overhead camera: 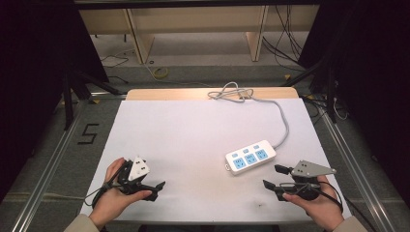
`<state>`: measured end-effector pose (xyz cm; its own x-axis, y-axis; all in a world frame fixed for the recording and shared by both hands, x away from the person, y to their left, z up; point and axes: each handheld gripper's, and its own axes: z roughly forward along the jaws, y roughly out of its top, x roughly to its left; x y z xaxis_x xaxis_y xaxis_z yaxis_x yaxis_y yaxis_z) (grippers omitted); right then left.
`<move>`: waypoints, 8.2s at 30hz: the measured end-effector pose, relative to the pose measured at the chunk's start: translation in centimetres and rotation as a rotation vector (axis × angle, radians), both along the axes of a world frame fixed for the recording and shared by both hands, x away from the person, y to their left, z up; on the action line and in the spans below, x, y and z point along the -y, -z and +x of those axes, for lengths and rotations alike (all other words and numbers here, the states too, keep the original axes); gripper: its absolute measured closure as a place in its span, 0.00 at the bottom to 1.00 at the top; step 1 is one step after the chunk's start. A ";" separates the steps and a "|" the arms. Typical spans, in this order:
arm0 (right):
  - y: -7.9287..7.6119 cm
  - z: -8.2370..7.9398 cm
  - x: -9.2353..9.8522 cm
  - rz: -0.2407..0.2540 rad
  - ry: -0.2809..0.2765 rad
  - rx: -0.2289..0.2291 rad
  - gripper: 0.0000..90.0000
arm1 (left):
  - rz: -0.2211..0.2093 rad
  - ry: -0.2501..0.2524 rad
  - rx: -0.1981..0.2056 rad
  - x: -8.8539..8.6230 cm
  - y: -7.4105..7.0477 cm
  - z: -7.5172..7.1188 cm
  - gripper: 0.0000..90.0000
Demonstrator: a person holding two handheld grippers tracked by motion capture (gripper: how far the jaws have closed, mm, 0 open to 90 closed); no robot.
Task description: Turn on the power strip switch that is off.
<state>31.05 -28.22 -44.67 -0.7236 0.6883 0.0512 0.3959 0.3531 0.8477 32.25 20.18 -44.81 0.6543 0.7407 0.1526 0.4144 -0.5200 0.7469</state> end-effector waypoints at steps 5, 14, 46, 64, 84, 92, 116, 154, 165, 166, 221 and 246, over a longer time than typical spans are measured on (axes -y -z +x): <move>-0.1 -0.2 -0.2 -0.017 0.003 0.004 0.39 | -0.006 -0.018 0.004 -0.1 -0.1 0.0 0.06; -0.7 -0.5 -0.5 -0.066 0.025 0.065 0.74 | 0.005 -0.031 0.000 0.0 0.0 0.1 0.07; -1.4 0.9 -0.7 -0.108 0.114 0.004 1.00 | 0.000 -0.048 0.006 0.3 0.0 0.5 0.10; -1.7 2.1 -1.3 -0.106 0.101 -0.014 1.00 | -0.003 -0.049 0.007 0.3 -0.1 0.5 0.11; -1.9 3.6 -2.2 -0.130 0.106 -0.034 1.00 | 0.000 -0.048 0.006 0.3 -0.1 0.5 0.12; -2.0 4.2 -2.5 -0.142 0.115 -0.040 1.00 | 0.000 -0.047 0.006 0.3 0.0 0.5 0.13; -2.1 5.6 -3.6 -0.153 0.115 -0.045 1.00 | 0.004 -0.046 0.005 0.4 0.0 0.5 0.13; -1.9 8.0 -4.8 -0.170 0.124 -0.073 1.00 | 0.007 -0.040 0.002 0.4 0.0 0.5 0.13; -1.9 8.7 -4.9 -0.175 0.129 -0.083 1.00 | 0.001 -0.042 0.001 0.4 0.0 0.5 0.13; -1.9 8.7 -4.9 -0.176 0.126 -0.081 1.00 | 0.001 -0.042 0.001 0.4 0.0 0.5 0.13; -1.0 11.4 -6.3 -0.220 0.120 -0.130 1.00 | 0.006 -0.036 -0.002 0.4 0.0 0.5 0.14; -0.7 12.2 -7.0 -0.230 0.119 -0.145 1.00 | 0.007 -0.035 -0.003 0.4 0.0 0.5 0.14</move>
